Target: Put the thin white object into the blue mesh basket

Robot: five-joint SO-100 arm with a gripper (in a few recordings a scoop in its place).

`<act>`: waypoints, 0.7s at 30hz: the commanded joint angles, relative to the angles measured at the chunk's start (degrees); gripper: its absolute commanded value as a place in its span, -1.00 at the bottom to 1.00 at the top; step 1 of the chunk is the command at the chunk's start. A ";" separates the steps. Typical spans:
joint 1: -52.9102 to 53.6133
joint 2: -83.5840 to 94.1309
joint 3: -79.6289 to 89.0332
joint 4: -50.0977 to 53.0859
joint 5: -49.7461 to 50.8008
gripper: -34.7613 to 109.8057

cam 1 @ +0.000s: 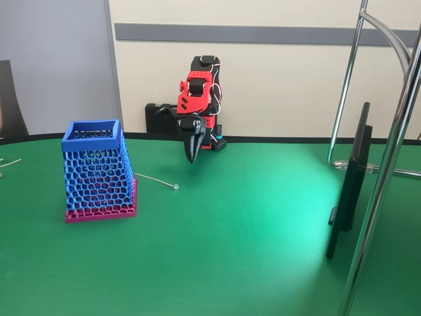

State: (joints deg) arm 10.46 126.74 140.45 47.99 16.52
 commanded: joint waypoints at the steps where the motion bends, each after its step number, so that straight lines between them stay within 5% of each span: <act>1: 1.23 -3.87 -5.36 1.41 1.49 -0.51; 21: 7.29 -22.50 -19.25 6.15 13.80 -0.34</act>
State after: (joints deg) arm 17.49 104.77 123.57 53.61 28.92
